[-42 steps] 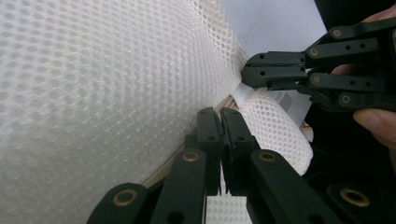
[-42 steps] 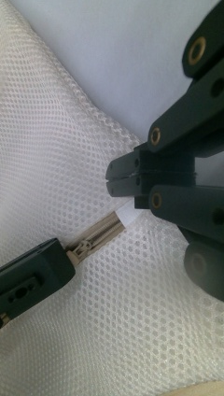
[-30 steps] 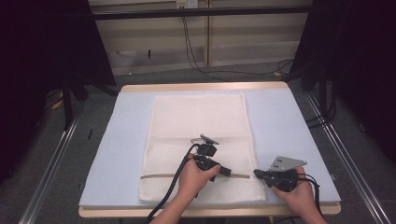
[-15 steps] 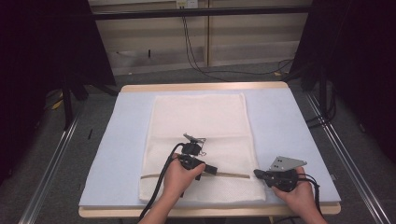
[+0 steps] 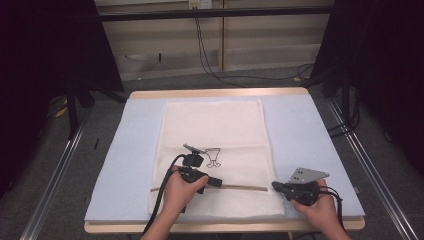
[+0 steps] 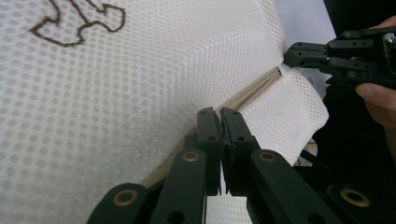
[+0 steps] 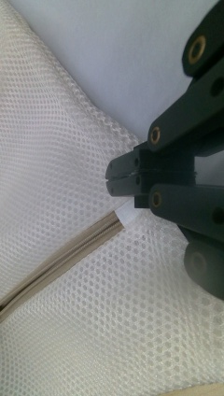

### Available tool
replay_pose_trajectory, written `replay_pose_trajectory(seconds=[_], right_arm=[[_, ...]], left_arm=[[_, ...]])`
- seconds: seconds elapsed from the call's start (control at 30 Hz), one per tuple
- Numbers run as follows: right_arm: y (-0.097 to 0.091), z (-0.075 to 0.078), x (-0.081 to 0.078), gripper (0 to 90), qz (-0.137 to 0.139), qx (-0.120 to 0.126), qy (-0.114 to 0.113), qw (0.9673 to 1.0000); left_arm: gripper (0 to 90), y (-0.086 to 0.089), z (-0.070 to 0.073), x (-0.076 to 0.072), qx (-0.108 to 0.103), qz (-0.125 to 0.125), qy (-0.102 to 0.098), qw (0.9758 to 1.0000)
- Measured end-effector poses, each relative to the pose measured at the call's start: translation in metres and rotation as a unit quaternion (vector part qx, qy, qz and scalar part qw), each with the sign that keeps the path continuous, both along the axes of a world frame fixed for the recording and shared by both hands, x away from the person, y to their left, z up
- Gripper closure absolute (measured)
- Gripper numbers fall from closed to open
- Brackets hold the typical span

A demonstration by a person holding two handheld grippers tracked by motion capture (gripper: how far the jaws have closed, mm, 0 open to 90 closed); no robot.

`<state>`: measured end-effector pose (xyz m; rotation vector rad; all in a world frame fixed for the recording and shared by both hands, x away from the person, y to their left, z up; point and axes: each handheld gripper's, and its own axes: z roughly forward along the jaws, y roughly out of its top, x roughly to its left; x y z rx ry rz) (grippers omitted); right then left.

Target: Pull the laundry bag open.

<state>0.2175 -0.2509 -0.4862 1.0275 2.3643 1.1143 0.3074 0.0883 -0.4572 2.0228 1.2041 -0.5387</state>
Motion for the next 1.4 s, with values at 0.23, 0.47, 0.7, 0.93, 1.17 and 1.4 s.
replay_pose_trajectory(seconds=[0.23, 0.47, 0.7, 0.93, 1.17, 1.4], right_arm=[[0.000, 0.000, 0.000, 90.0, 0.001, 0.002, 0.001, 1.0000], [-0.001, 0.000, 0.001, 90.0, 0.002, 0.007, 0.006, 1.0000], [-0.001, 0.000, 0.001, 90.0, 0.000, 0.003, 0.003, 1.0000], [-0.001, 0.000, 0.001, 90.0, 0.003, 0.005, 0.005, 1.0000], [-0.001, 0.000, 0.001, 90.0, 0.000, 0.004, 0.005, 1.0000], [0.000, 0.001, 0.001, 90.0, 0.001, 0.000, 0.004, 1.0000]], left_arm=[[87.5, 0.013, -0.001, 0.003, 0.007, -0.006, -0.003, 1.0000], [87.5, 0.022, -0.002, 0.002, 0.009, -0.002, -0.005, 0.9999], [87.6, 0.033, -0.001, 0.002, 0.002, 0.004, -0.005, 1.0000], [87.5, 0.040, 0.001, 0.000, -0.001, 0.014, -0.003, 0.9999], [87.5, 0.047, 0.001, -0.001, -0.007, 0.020, 0.005, 0.9998], [87.5, 0.056, 0.002, -0.002, -0.011, 0.027, 0.002, 0.9996]])
